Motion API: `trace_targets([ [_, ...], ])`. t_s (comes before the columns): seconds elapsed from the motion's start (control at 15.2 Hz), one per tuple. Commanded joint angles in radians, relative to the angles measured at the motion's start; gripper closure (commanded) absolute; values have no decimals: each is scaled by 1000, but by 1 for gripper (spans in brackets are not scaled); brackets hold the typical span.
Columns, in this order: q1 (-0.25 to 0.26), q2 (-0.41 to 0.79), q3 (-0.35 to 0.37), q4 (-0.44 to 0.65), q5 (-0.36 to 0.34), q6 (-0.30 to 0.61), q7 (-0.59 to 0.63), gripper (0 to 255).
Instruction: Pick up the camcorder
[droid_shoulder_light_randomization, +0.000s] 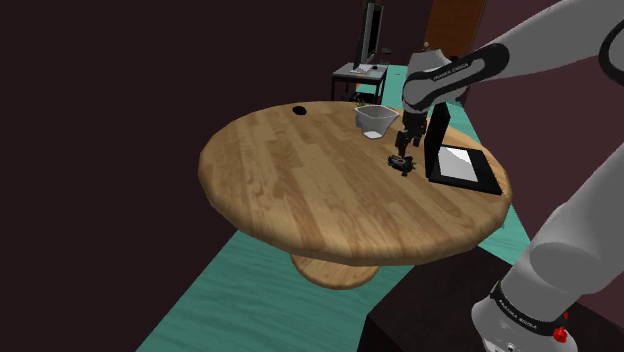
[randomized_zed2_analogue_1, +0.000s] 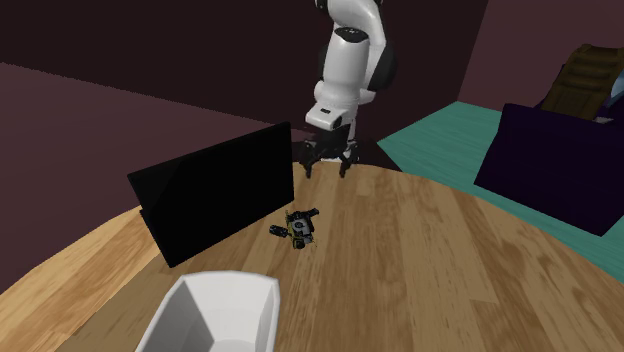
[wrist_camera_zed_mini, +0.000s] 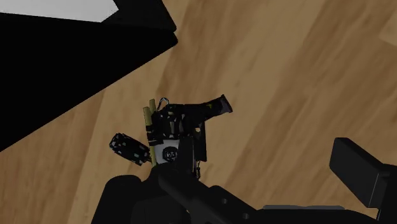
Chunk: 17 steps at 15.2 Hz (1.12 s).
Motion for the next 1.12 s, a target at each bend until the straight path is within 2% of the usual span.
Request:
trace_targets([
  [0.0, -5, 76, -14, 39, 16, 43, -39, 0],
  [0.59, -69, 430, -19, 324, 125, 133, -212, 0],
  [1.06, -78, 484, -10, 310, 139, 200, -216, 0],
])
